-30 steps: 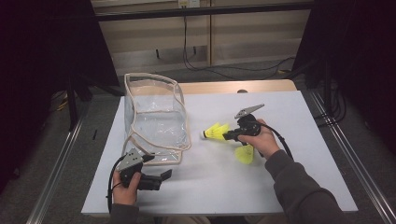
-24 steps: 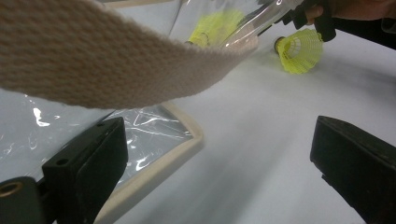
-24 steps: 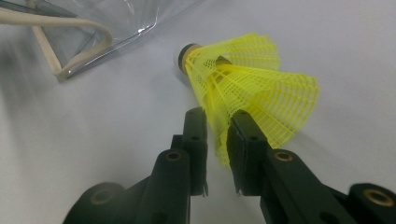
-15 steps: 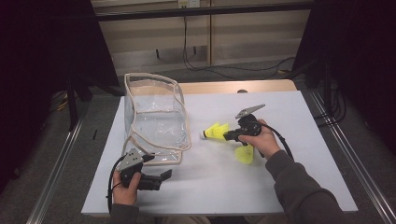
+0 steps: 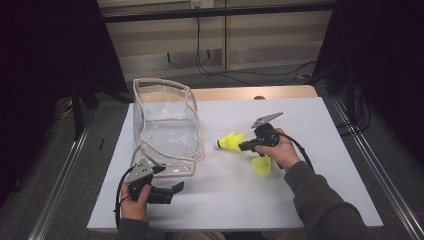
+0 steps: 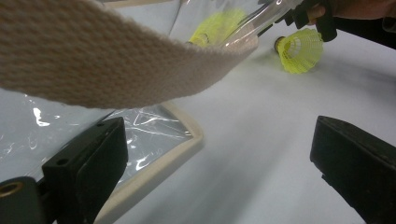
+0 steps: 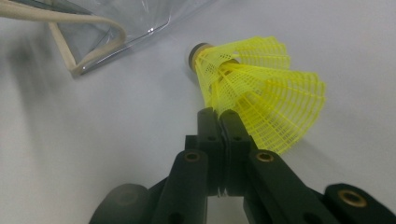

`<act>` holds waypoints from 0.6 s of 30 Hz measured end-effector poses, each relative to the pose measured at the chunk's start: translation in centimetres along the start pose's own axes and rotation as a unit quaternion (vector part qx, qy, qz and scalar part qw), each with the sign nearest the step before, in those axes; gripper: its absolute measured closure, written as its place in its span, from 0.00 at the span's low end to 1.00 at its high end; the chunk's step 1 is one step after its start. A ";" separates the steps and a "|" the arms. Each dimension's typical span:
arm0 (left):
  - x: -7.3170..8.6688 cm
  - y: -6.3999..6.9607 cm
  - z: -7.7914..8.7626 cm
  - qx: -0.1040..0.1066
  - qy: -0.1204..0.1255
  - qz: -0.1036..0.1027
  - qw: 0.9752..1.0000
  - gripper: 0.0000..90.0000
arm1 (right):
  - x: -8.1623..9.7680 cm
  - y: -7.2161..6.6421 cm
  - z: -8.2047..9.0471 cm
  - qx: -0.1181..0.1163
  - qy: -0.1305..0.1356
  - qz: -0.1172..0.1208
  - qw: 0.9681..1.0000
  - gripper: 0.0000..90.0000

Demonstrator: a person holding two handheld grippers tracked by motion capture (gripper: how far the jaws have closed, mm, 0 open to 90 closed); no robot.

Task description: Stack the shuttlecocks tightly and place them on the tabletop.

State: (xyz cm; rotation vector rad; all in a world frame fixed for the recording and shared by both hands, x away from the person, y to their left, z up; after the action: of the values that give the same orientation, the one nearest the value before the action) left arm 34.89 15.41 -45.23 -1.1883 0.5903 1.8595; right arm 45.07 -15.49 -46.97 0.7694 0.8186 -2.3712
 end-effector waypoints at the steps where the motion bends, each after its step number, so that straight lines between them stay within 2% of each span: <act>1: 0.0 0.0 0.0 0.000 0.000 0.000 1.000 0.05 | 0.0 0.0 0.0 0.001 0.000 -0.001 1.000 0.98; 3: 0.0 0.0 0.0 0.000 0.000 0.000 1.000 0.05 | 0.1 0.1 0.0 0.003 -0.001 -0.004 1.000 0.96; 5: 0.0 0.0 0.0 0.000 0.000 0.000 1.000 0.05 | 0.1 0.2 0.0 0.006 0.003 -0.009 1.000 0.89; 11: 0.0 0.0 0.0 0.000 0.000 0.000 1.000 0.05 | 0.2 0.4 0.2 0.005 0.007 -0.013 1.000 0.82; 18: 0.0 0.0 0.0 0.000 0.000 0.000 1.000 0.05 | 0.1 0.4 0.6 0.009 0.012 -0.005 1.000 0.75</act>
State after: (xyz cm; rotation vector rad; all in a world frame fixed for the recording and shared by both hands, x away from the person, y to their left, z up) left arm 34.90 15.41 -45.22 -1.1893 0.5898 1.8598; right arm 44.99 -16.18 -46.82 0.8050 0.8130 -2.3861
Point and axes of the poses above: each handheld gripper's, and its own axes: z roughly backward along the jaws, x roughly out of its underside, y roughly to its right, the point moved 6 cm from there along -z, roughly forward along the jaws, and after that the axes turned 13 degrees about -z, right-handed, at the moved point
